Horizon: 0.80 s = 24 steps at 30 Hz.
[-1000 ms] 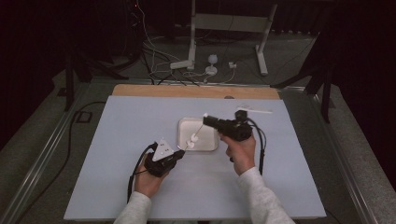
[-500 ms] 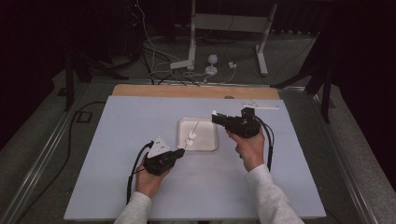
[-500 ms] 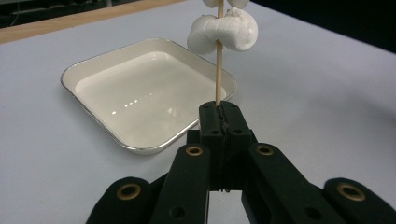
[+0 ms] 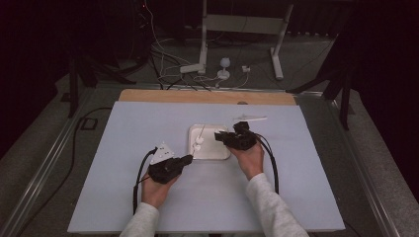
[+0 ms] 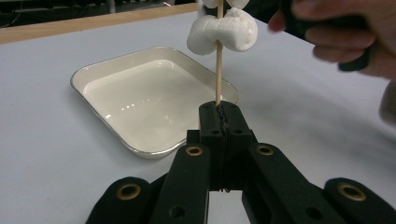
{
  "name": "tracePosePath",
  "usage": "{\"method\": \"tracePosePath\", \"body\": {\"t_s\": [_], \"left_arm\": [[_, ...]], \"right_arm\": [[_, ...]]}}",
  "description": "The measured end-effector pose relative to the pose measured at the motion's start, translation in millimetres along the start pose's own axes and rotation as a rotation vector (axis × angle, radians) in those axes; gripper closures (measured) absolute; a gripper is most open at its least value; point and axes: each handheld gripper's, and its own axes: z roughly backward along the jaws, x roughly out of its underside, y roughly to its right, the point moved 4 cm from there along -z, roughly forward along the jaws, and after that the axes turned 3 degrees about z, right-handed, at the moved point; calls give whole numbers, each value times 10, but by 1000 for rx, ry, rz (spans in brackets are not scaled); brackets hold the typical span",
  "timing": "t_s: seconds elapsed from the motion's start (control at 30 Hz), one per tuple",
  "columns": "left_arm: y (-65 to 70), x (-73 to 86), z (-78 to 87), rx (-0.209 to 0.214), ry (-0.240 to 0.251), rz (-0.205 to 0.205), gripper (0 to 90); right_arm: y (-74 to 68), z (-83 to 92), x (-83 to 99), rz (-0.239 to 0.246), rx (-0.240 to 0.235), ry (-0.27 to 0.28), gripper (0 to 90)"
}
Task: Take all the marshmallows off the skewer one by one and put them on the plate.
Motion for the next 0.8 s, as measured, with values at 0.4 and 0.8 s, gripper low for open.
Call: {"method": "tracePosePath", "body": {"t_s": [0.4, 0.8], "left_arm": [[-26, 9, 1, -4, -7, 14, 900], [-71, 14, 14, -33, 0, 35, 900]], "right_arm": [[70, -418, 191, -58, 69, -103, 444], [-105, -14, 51, -89, -93, 17, 279]]}}
